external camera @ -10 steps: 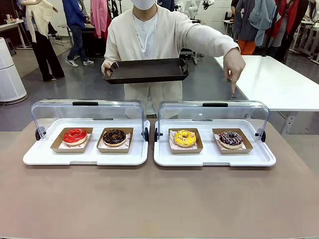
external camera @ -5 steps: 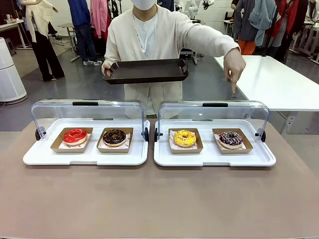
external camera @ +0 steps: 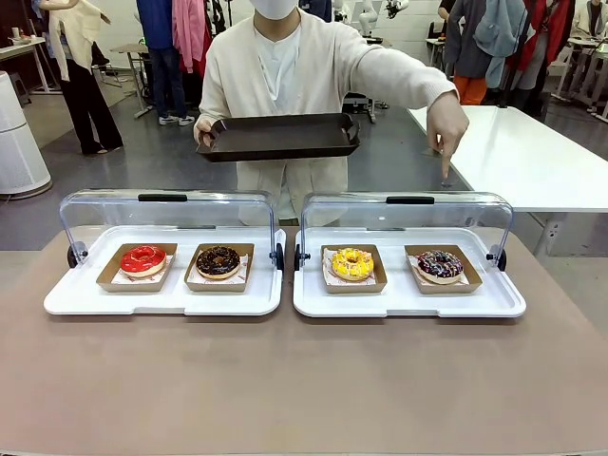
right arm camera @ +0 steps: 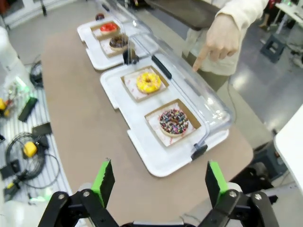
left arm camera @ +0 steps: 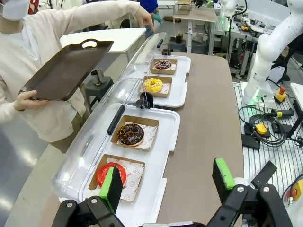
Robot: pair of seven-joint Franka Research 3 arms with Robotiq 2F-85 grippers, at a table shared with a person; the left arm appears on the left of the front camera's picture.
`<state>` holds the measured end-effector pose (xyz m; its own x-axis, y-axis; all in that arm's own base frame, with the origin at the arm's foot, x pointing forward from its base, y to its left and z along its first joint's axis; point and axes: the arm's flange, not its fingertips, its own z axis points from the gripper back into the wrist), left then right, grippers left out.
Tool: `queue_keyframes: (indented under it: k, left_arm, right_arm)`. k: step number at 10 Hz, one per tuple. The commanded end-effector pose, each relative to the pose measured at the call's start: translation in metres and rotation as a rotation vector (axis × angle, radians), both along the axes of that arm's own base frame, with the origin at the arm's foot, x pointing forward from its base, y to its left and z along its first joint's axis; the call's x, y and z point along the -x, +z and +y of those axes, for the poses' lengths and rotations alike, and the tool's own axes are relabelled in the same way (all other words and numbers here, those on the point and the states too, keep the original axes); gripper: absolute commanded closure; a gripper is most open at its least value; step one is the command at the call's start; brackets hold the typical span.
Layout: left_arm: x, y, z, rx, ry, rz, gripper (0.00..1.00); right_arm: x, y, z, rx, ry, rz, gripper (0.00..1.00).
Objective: Provide the desired donut to the person.
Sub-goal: Pick up and lift the Paper togo box containing the Donut pointed at by the person.
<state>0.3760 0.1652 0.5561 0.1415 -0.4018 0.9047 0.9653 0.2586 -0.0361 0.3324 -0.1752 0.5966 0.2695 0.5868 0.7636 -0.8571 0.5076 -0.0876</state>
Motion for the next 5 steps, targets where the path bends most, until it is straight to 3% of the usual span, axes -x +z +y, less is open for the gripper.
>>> queue_keyframes:
  k: [1, 5]
  left_arm:
    - [0.000, 0.001, 0.000, -0.001, 0.007, -0.013, 0.00]
    - [0.000, 0.001, 0.000, -0.001, 0.007, -0.013, 0.00]
  right_arm:
    - [-0.019, 0.002, 0.033, 0.193, 0.014, 0.016, 0.00]
    - [-0.036, -0.033, 0.124, 0.501, 0.085, -0.057, 0.00]
